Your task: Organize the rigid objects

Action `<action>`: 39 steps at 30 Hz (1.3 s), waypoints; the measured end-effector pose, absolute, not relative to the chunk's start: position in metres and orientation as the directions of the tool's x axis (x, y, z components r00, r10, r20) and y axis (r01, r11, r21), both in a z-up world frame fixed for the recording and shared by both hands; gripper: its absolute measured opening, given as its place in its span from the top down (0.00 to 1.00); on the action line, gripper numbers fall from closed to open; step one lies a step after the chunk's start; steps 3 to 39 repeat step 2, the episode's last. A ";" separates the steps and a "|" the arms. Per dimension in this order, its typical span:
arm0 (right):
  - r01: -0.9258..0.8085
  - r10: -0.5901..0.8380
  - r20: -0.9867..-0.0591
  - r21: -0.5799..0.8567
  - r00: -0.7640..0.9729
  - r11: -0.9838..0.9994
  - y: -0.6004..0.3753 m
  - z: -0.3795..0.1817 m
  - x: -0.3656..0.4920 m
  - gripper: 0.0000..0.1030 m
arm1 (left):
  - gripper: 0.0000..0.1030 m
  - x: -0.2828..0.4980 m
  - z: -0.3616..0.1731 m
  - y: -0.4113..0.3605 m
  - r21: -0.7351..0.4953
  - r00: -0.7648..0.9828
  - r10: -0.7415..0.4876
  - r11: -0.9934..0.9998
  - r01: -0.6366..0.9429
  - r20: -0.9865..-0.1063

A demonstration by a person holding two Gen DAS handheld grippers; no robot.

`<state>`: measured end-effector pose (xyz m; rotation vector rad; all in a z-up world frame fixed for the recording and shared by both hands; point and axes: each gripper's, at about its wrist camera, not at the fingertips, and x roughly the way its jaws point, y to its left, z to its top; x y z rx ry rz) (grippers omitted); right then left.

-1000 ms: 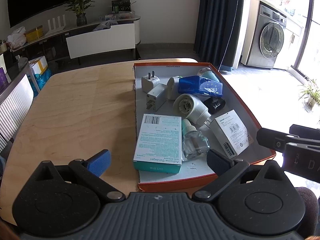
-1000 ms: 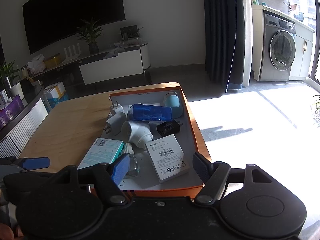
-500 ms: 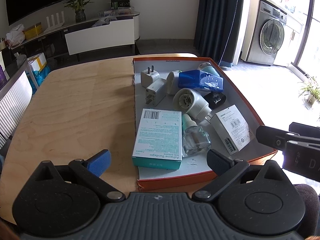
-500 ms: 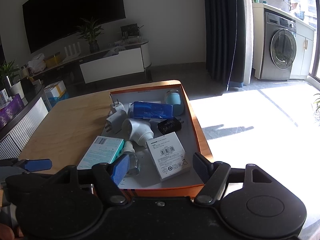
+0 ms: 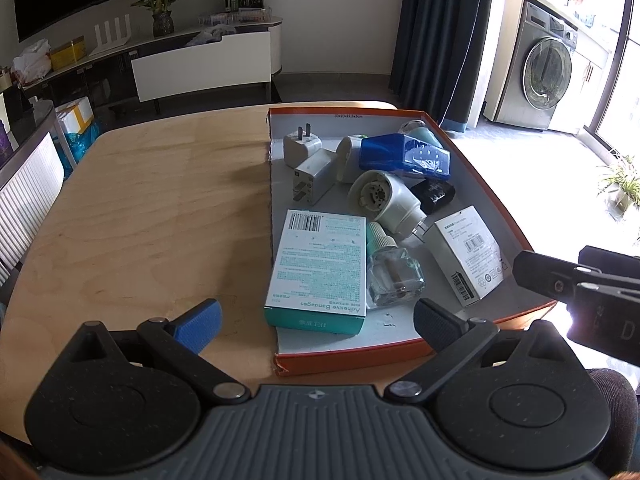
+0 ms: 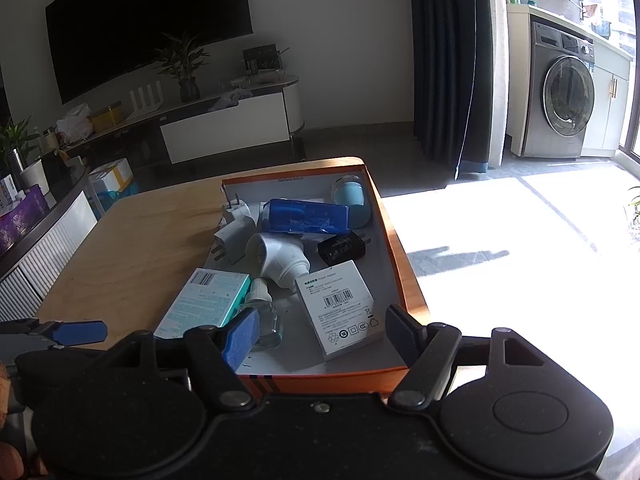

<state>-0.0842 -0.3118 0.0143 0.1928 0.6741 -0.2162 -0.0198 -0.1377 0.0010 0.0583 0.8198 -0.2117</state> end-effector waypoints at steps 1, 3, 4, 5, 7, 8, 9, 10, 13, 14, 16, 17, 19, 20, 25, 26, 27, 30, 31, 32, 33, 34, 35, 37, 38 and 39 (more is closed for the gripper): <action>0.261 -0.136 -0.635 0.107 0.760 0.959 -0.312 0.014 -0.084 0.20 | 0.00 -0.020 0.001 -0.137 -0.033 0.662 -0.165 0.978 0.207 -0.731; 0.262 -0.136 -0.637 0.108 0.759 0.959 -0.313 0.014 -0.084 0.20 | 0.00 -0.019 0.001 -0.137 -0.039 0.658 -0.173 0.976 0.213 -0.733; 0.262 -0.136 -0.637 0.108 0.759 0.959 -0.313 0.014 -0.084 0.20 | 0.00 -0.019 0.001 -0.137 -0.039 0.658 -0.173 0.976 0.213 -0.733; 0.262 -0.136 -0.637 0.108 0.759 0.959 -0.313 0.014 -0.084 0.20 | 0.00 -0.019 0.001 -0.137 -0.039 0.658 -0.173 0.976 0.213 -0.733; 0.262 -0.136 -0.637 0.108 0.759 0.959 -0.313 0.014 -0.084 0.20 | 0.00 -0.019 0.001 -0.137 -0.039 0.658 -0.173 0.976 0.213 -0.733; 0.262 -0.136 -0.637 0.108 0.759 0.959 -0.313 0.014 -0.084 0.20 | 0.00 -0.019 0.001 -0.137 -0.039 0.658 -0.173 0.976 0.213 -0.733; 0.262 -0.136 -0.637 0.108 0.759 0.959 -0.313 0.014 -0.084 0.20 | 0.00 -0.019 0.001 -0.137 -0.039 0.658 -0.173 0.976 0.213 -0.733; 0.262 -0.136 -0.637 0.108 0.759 0.959 -0.313 0.014 -0.084 0.20 | 0.00 -0.019 0.001 -0.137 -0.039 0.658 -0.173 0.976 0.213 -0.733; 0.262 -0.136 -0.637 0.108 0.759 0.959 -0.313 0.014 -0.084 0.20 | 0.00 -0.019 0.001 -0.137 -0.039 0.658 -0.173 0.976 0.213 -0.733; 0.262 -0.136 -0.637 0.108 0.759 0.959 -0.313 0.014 -0.084 0.20 | 0.00 -0.019 0.001 -0.137 -0.039 0.658 -0.173 0.976 0.213 -0.733; 0.262 -0.136 -0.637 0.108 0.759 0.959 -0.313 0.014 -0.084 0.20 | 0.00 -0.019 0.001 -0.137 -0.039 0.658 -0.173 0.976 0.213 -0.733; 0.262 -0.136 -0.637 0.108 0.759 0.959 -0.313 0.014 -0.084 0.20 | 0.00 -0.019 0.001 -0.137 -0.039 0.658 -0.173 0.976 0.213 -0.733; 0.262 -0.136 -0.637 0.108 0.759 0.959 -0.313 0.014 -0.084 0.20 | 0.00 -0.019 0.001 -0.137 -0.039 0.658 -0.173 0.976 0.213 -0.733; 0.262 -0.136 -0.637 0.108 0.759 0.959 -0.313 0.014 -0.084 0.20 | 0.00 -0.019 0.001 -0.137 -0.039 0.658 -0.173 0.976 0.213 -0.733; 0.262 -0.136 -0.637 0.108 0.759 0.959 -0.313 0.014 -0.084 0.20 | 0.00 -0.019 0.001 -0.137 -0.039 0.658 -0.173 0.976 0.213 -0.733; 0.262 -0.136 -0.637 0.108 0.759 0.959 -0.313 0.014 -0.084 0.20 | 0.00 -0.019 0.001 -0.137 -0.039 0.658 -0.173 0.976 0.213 -0.733; 0.262 -0.136 -0.637 0.108 0.759 0.959 -0.313 0.014 -0.084 0.20 | 0.00 -0.019 0.001 -0.137 -0.039 0.658 -0.173 0.976 0.213 -0.733; 0.262 -0.136 -0.637 0.108 0.759 0.959 -0.313 0.014 -0.084 0.20 | 0.00 -0.019 0.001 -0.137 -0.039 0.658 -0.173 0.976 0.213 -0.733; 0.262 -0.136 -0.637 0.108 0.759 0.959 -0.313 0.014 -0.084 0.20 | 0.00 -0.019 0.001 -0.137 -0.039 0.658 -0.173 0.976 0.213 -0.733; 0.262 -0.136 -0.637 0.108 0.759 0.959 -0.313 0.014 -0.084 0.20 | 0.00 -0.019 0.001 -0.137 -0.039 0.658 -0.173 0.976 0.213 -0.733; 0.262 -0.136 -0.637 0.108 0.759 0.959 -0.313 0.014 -0.084 0.20 | 0.00 -0.019 0.001 -0.137 -0.039 0.658 -0.173 0.976 0.213 -0.733; 0.262 -0.136 -0.637 0.108 0.759 0.959 -0.313 0.014 -0.084 0.20 | 0.00 -0.019 0.001 -0.137 -0.039 0.658 -0.173 0.976 0.213 -0.733; 0.262 -0.136 -0.637 0.108 0.759 0.959 -0.313 0.014 -0.084 0.20 | 0.00 -0.019 0.001 -0.137 -0.039 0.658 -0.173 0.976 0.213 -0.733; 0.262 -0.136 -0.637 0.108 0.759 0.959 -0.313 0.014 -0.084 0.20 | 0.00 -0.019 0.001 -0.137 -0.039 0.658 -0.173 0.976 0.213 -0.733; 0.262 -0.136 -0.637 0.108 0.759 0.959 -0.313 0.014 -0.084 0.20 | 0.00 -0.019 0.001 -0.137 -0.039 0.658 -0.173 0.976 0.213 -0.733; 0.262 -0.136 -0.637 0.108 0.759 0.959 -0.313 0.014 -0.084 0.20 | 0.00 -0.019 0.001 -0.137 -0.039 0.658 -0.173 0.976 0.213 -0.733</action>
